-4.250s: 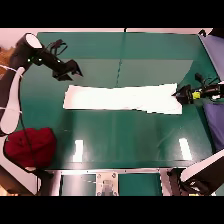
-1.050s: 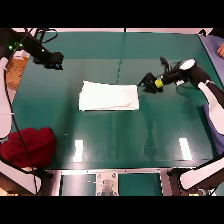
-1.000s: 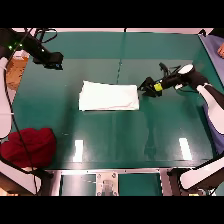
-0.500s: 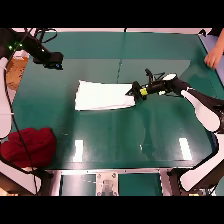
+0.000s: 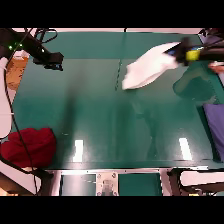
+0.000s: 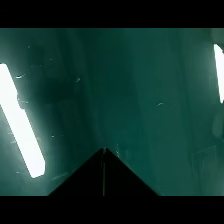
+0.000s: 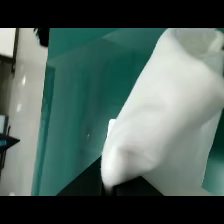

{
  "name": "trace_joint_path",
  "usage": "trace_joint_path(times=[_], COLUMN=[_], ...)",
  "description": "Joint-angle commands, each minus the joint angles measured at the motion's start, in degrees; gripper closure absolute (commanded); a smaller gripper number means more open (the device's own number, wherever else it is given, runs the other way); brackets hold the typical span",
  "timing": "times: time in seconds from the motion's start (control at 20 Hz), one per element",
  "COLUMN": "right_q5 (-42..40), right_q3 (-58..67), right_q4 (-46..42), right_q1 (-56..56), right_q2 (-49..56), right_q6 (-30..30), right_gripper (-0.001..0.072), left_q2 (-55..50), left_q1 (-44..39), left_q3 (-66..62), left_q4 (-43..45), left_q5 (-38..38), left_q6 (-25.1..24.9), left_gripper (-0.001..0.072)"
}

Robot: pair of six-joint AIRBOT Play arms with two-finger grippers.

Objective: Fold the shirts.

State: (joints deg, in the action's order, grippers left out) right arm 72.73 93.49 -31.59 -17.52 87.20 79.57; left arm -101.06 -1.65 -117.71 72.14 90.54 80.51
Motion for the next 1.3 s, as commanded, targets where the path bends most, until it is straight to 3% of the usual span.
trace_joint_path(times=[0.0, 0.4, 0.75, 0.9, 1.1, 1.25], right_q5=[2.91, 3.04, 10.58, 17.07, 25.46, 26.27], right_q3=[4.46, 5.99, 5.99, 5.99, 5.62, 2.16], right_q4=[-3.21, -6.78, -13.73, -21.94, -40.63, -50.66], right_q1=[-13.64, -41.72, -51.74, -52.39, -52.39, -52.39], right_q2=[-4.59, -4.59, -4.63, -5.64, -6.54, -6.49], right_q6=[2.97, 2.93, 3.02, 6.29, 16.61, 18.78], right_gripper=[0.0697, 0.0698, 0.0698, 0.0698, 0.0697, 0.0696], left_q2=[0.02, 0.02, 0.02, 0.02, 0.02, 0.02], left_q1=[0.04, 0.04, 0.04, 0.04, 0.04, 0.04], left_q3=[0.00, 0.00, 0.00, 0.00, 0.00, 0.00], left_q4=[-0.13, -0.13, -0.28, -0.68, -2.01, -2.10], left_q5=[0.22, 0.15, 0.66, 0.68, 1.90, 2.10], left_q6=[-0.02, 0.00, 0.00, 0.02, 0.00, 0.00], left_gripper=[0.0685, 0.0685, 0.0685, 0.0685, 0.0685, 0.0685])
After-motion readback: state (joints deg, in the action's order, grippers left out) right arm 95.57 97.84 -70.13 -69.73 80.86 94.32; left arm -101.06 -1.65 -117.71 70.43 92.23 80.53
